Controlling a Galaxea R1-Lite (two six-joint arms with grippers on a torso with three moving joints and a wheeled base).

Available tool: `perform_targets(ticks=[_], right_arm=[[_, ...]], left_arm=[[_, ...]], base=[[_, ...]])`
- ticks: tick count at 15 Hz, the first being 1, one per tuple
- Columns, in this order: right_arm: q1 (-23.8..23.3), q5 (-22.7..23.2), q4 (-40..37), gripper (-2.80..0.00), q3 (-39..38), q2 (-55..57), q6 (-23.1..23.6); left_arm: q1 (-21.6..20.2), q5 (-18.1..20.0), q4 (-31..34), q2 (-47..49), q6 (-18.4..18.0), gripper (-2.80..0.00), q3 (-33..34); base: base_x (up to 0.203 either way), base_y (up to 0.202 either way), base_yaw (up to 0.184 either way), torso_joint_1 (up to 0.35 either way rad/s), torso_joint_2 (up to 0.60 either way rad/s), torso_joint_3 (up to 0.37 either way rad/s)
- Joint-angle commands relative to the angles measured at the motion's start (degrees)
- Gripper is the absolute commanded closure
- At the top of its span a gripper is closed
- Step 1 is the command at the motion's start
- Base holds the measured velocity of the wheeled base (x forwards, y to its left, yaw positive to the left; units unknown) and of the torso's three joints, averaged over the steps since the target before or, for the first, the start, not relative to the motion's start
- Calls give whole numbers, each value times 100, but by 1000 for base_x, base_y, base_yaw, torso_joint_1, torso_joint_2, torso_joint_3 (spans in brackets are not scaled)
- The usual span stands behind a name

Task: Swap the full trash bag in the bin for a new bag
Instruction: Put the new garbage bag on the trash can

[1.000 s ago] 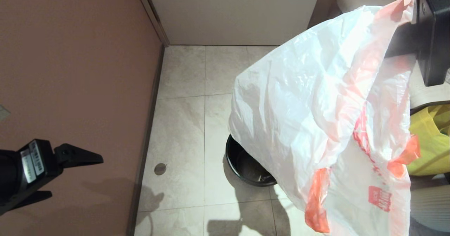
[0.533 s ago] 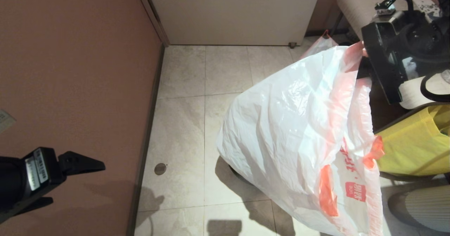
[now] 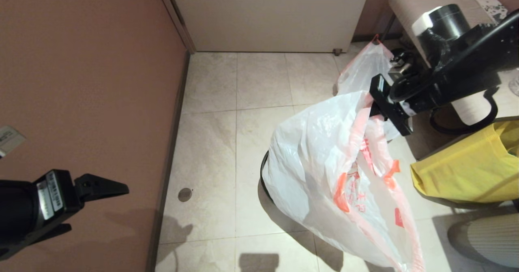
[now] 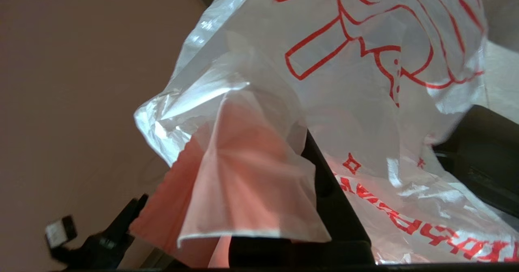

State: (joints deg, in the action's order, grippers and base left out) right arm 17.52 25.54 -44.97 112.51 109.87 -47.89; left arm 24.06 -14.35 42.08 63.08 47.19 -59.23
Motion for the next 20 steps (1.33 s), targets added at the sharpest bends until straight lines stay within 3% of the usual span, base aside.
perform_targets(ticks=[1, 4, 9, 11, 15, 20], right_arm=[[-60, -178, -50, 0, 22, 609, -5], [-197, -434, 13, 0, 26, 887, -29], [-138, -436, 1612, 0, -22, 596, 33], [-278, -566, 2043, 0, -104, 430, 598], [-359, -877, 2021, 0, -626, 309, 1718], [-446, -1083, 1720, 0, -974, 410, 2758]], left_arm=[[22, -6, 19, -24, 27, -280, 8], [82, 45, -142, 45, 36, -280, 135], [82, -6, -1036, 75, -4, -280, 659], [82, -4, -1255, 240, -16, -280, 697], [122, 9, -2031, 1038, -27, -280, 827], [107, 0, -3856, 2853, -554, -280, 582]], base=[[0, 0, 0, 0, 0, 0], [0, 0, 0, 0, 0, 0], [0, 0, 0, 0, 0, 0], [0, 0, 0, 0, 0, 0], [0, 0, 0, 0, 0, 0], [0, 0, 0, 0, 0, 0]])
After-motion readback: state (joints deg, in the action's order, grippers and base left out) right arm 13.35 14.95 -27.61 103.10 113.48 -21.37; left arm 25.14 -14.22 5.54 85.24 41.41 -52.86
